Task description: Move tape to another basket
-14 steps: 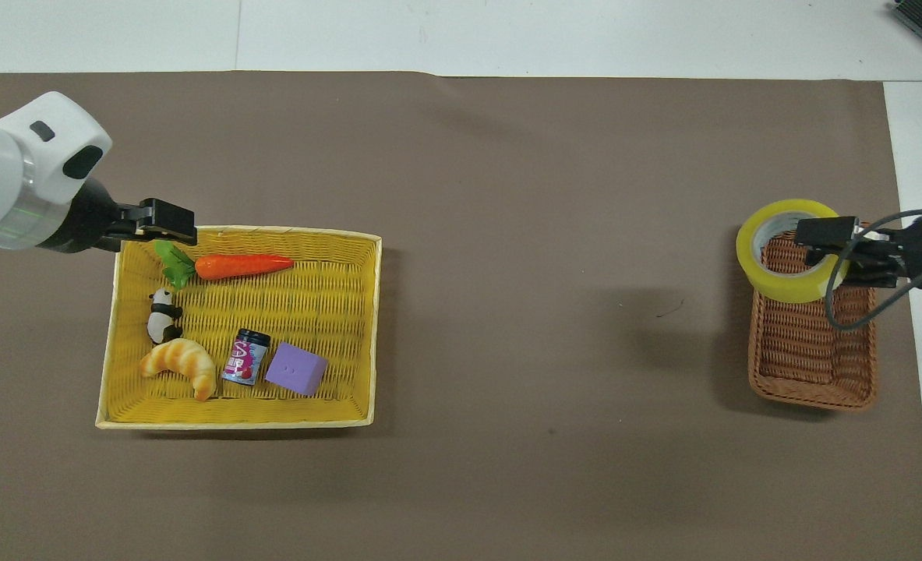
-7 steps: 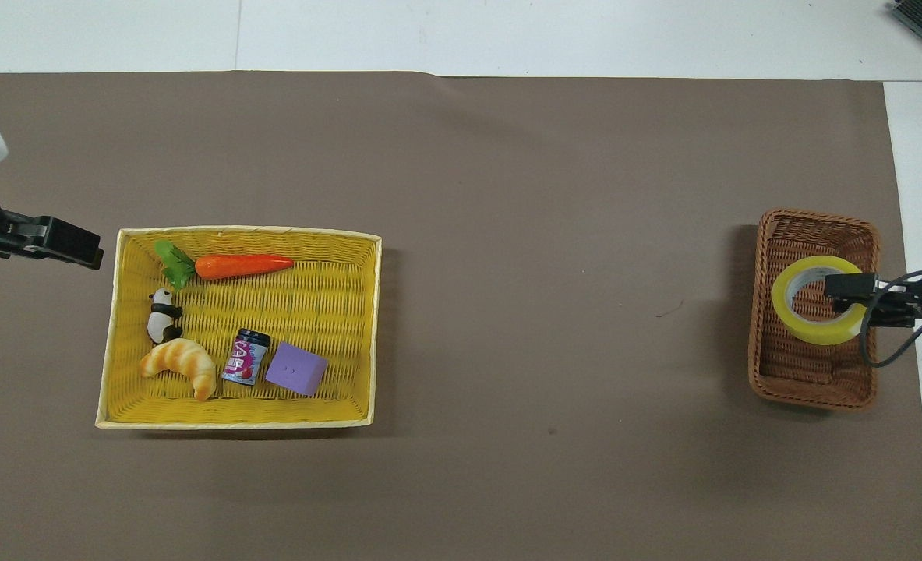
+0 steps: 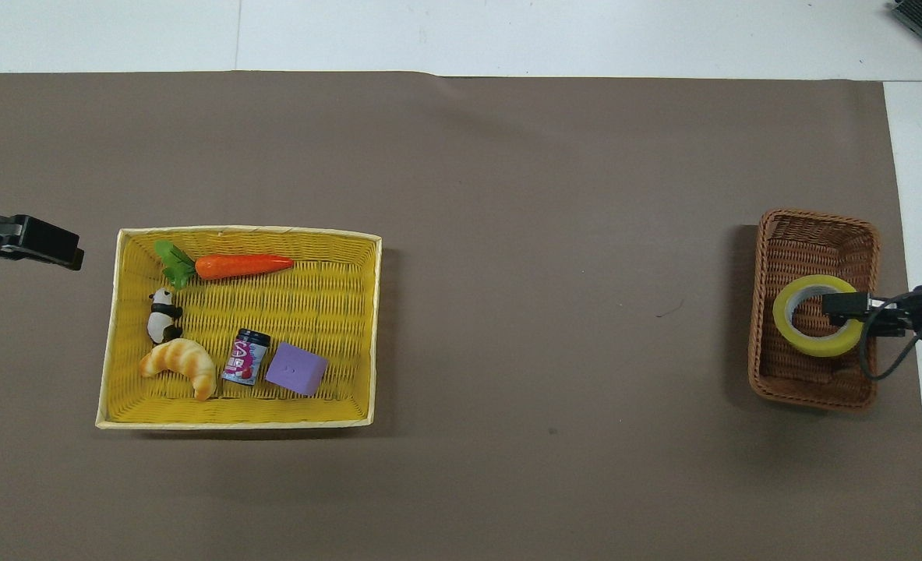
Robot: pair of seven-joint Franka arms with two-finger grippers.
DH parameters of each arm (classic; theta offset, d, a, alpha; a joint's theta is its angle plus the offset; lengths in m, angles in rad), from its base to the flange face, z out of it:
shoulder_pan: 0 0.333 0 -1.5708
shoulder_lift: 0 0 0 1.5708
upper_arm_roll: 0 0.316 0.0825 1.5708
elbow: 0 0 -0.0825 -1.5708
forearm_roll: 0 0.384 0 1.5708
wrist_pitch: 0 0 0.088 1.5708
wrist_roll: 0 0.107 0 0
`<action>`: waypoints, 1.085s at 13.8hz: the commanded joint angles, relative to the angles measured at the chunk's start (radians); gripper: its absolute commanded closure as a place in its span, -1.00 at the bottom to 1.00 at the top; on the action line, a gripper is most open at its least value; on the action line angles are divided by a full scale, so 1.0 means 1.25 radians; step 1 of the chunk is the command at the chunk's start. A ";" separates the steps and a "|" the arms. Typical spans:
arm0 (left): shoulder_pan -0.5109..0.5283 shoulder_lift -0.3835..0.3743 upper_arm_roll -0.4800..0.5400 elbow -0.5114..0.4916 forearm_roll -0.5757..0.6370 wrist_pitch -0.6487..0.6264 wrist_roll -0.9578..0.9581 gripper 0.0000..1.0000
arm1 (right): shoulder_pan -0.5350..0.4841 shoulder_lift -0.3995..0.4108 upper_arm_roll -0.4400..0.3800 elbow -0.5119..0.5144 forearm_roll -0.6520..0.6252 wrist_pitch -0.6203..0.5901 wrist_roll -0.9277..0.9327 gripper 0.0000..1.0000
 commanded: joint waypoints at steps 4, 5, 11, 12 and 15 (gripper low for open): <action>0.011 0.000 -0.007 0.008 0.006 -0.009 0.008 -1.00 | -0.003 -0.010 0.012 -0.012 -0.035 0.020 -0.012 -1.00; 0.011 0.000 -0.007 0.008 0.006 -0.009 0.008 -1.00 | -0.004 -0.010 0.012 -0.012 -0.035 0.019 -0.012 -1.00; 0.011 0.000 -0.007 0.008 0.006 -0.009 0.008 -1.00 | -0.010 -0.019 0.013 0.065 -0.028 -0.036 -0.011 -1.00; 0.011 0.000 -0.007 0.008 0.006 -0.009 0.008 -1.00 | -0.005 -0.026 0.013 0.085 -0.034 -0.036 -0.009 -1.00; 0.011 0.000 -0.007 0.008 0.006 -0.009 0.008 -1.00 | 0.006 -0.029 0.023 0.161 -0.069 -0.035 -0.001 -1.00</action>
